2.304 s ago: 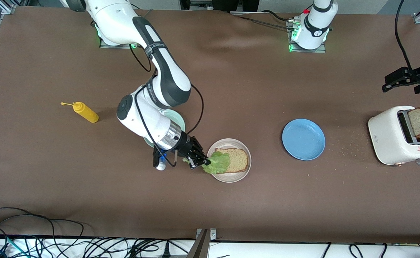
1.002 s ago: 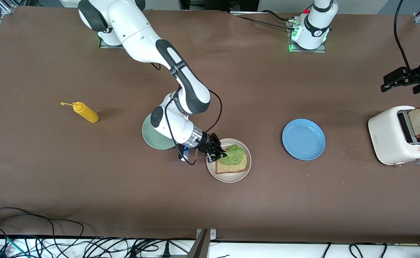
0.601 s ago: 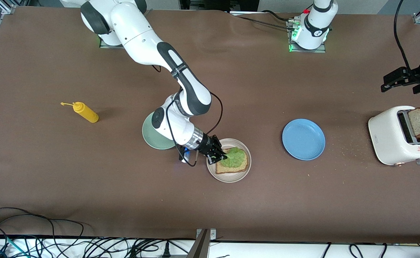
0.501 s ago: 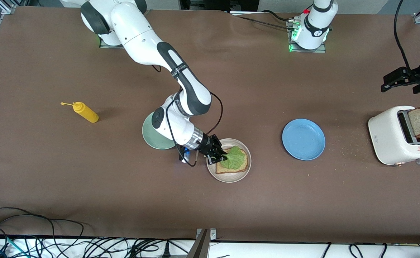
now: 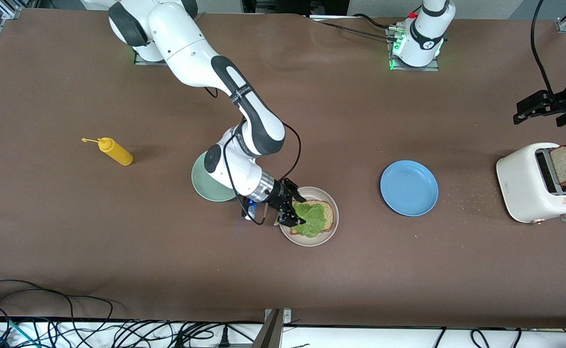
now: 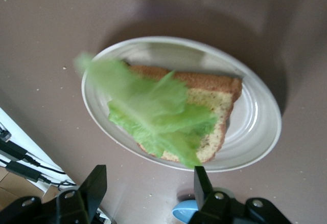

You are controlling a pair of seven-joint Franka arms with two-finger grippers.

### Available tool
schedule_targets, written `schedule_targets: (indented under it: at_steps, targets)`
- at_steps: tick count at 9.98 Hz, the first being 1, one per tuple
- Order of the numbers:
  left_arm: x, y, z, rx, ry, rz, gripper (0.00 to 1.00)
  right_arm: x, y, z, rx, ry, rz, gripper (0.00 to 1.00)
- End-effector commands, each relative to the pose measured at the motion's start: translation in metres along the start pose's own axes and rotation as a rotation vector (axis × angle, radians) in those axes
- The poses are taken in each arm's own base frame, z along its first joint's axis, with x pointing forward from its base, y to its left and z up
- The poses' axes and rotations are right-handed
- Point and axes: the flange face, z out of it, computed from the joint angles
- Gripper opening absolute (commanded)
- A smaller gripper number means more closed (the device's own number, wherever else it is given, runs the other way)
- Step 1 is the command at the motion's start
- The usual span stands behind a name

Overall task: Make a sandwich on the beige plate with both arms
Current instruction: 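Lower the lettuce onto the bread and open the right gripper, then move the right gripper back toward the yellow bottle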

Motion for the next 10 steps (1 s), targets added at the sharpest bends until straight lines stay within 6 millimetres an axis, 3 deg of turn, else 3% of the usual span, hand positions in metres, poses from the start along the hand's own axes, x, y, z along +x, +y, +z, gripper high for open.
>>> schedule_targets:
  at_steps: [1, 3, 5, 6, 7, 9, 10]
  targets:
    - [0.001, 0.000, -0.005, -0.013, -0.003, 0.018, 1.00, -0.018, -0.022, -0.025, 0.030, -0.040, 0.041, 0.81]
    - [0.001, 0.000, -0.005, -0.013, -0.003, 0.018, 1.00, -0.030, -0.051, -0.072, 0.005, -0.041, 0.018, 0.88]
    - [0.001, 0.000, -0.006, -0.013, -0.002, 0.018, 1.00, -0.021, -0.084, -0.142, -0.134, 0.038, -0.048, 0.88]
    - [0.001, 0.000, -0.006, -0.013, -0.002, 0.018, 1.00, -0.022, -0.092, -0.172, -0.189, 0.080, -0.092, 0.89]
    - [0.001, 0.000, -0.006, -0.013, -0.002, 0.018, 1.00, -0.015, -0.100, -0.200, -0.218, 0.132, -0.135, 0.97]
    - [0.001, 0.000, -0.006, -0.013, -0.002, 0.018, 1.00, -0.011, -0.112, -0.256, -0.285, 0.227, -0.318, 0.99]
    - [0.001, 0.000, -0.006, -0.013, -0.002, 0.017, 1.00, 0.001, -0.115, -0.285, -0.345, 0.260, -0.391, 1.00]
